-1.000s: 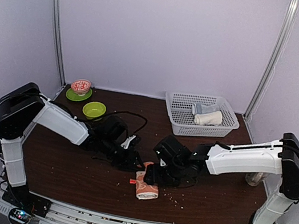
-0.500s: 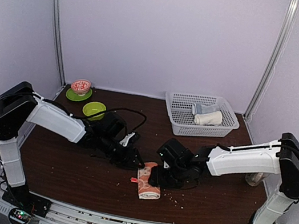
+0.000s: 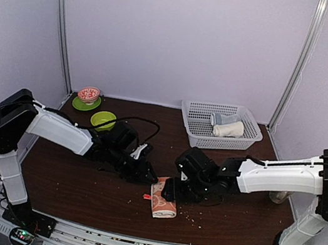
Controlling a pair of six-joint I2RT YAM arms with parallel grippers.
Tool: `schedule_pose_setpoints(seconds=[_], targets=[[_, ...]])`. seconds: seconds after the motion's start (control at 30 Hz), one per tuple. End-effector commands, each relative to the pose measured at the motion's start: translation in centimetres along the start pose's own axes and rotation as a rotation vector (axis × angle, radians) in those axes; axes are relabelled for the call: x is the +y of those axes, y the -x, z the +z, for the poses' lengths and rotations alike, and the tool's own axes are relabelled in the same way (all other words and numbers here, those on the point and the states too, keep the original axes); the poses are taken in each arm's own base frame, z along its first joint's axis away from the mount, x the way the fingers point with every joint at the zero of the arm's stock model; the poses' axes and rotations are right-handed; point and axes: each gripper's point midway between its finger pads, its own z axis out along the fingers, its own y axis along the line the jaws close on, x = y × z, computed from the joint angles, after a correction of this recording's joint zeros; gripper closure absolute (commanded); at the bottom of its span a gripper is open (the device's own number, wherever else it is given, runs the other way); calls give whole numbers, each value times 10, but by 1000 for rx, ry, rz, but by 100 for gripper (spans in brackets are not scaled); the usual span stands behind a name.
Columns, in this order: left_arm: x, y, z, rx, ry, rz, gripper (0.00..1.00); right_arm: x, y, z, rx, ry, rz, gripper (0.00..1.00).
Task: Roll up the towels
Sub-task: Smooth out the towel at the center of the board.
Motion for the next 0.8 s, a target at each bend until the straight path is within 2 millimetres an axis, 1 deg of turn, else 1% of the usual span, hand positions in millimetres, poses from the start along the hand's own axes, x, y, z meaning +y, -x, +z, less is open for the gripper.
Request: schedule_pose_setpoints(seconds=[0.0,0.1,0.2,0.27,0.3,0.37,0.47,0.5,0.6,0.67,0.77], targets=[[-22,17,-10,-54,-40,55,55,-5,-7,-1,-6,-54,-33,30],[-21,15,-14,-57,-32,61,55,-8,-16,9,8,-78,-45,30],[-14,15,-24,-77,37,83,55,-8,-22,15,11,-85,-44,31],[-11,18,-34,-98,92,118,55,-5,-17,9,-23,-79,-44,31],[-9,18,-40,-101,125,132,55,-4,-11,2,-53,-79,-48,31],[-10,22,-54,-126,180,179,54,-3,6,-18,-134,-85,-55,30],[-11,28,-82,-187,261,252,51,0,33,-59,-269,-86,-72,29],[-10,29,-92,-213,290,270,47,0,41,-74,-310,-89,-80,29],[-2,32,-125,-316,379,301,31,-5,58,-118,-441,-114,-95,29],[5,34,-149,-388,452,306,19,-12,61,-141,-506,-136,-103,28],[9,38,-193,-535,538,281,10,-18,65,-178,-615,-169,-114,29]])
